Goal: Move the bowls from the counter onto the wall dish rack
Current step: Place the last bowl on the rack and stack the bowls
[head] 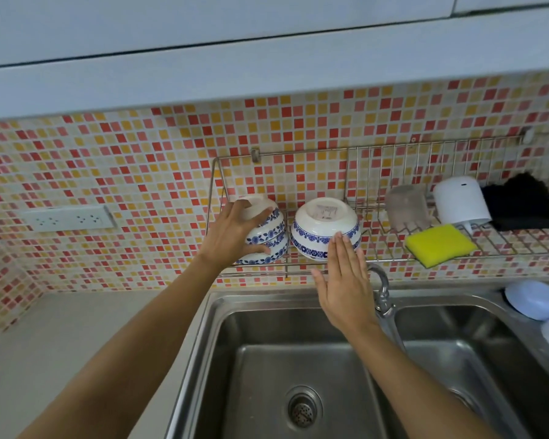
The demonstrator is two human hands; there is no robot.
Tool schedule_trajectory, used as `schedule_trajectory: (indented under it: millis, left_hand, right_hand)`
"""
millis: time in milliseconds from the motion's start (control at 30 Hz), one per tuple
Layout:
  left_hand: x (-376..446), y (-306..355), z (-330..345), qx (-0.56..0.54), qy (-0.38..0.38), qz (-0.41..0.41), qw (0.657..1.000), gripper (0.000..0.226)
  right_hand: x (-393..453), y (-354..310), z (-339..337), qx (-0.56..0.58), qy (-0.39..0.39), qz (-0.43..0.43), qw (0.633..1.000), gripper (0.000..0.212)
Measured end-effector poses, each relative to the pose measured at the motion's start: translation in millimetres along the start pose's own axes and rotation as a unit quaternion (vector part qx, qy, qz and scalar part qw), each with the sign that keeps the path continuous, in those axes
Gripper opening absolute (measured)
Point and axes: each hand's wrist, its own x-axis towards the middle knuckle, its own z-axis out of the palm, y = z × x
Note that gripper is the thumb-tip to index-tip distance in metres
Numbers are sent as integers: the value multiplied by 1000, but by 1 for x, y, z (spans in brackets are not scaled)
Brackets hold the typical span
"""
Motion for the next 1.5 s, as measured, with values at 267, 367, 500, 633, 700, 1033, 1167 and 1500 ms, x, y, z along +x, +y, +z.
schedule_trajectory:
  millis: [267,367,500,633,700,1033,1167,1500]
  left_hand:
    - [-4,5,1,-17,2,-2,1000,80]
    - [-7,6,3,-25,13,-1,1000,77]
    - [-9,8,3,-22,14,2,1000,74]
    - [-11,10,4,-12,15,21,1000,69]
    - [-11,10,5,-7,9,28,1000,70]
    - [-18,12,9,-129,15,-55,990,80]
    - [-23,9,16,-203,49,-139,968,76]
    - [-20,5,23,-245,30,-163,955,72]
  right_hand:
    - [0,0,2,2,-6,7,1000,70]
    - [0,0,1,0,-7,7,1000,70]
    - [0,0,1,0,-6,5,1000,70]
    - [-1,0,3,2,-2,3,1000,71]
    - [-1,0,3,5,0,4,1000,70]
    - [4,-5,-6,88,27,10,996,65]
    - [22,-5,-18,130,61,-14,990,51]
    - [52,4,-14,-2,-50,-20,999,62]
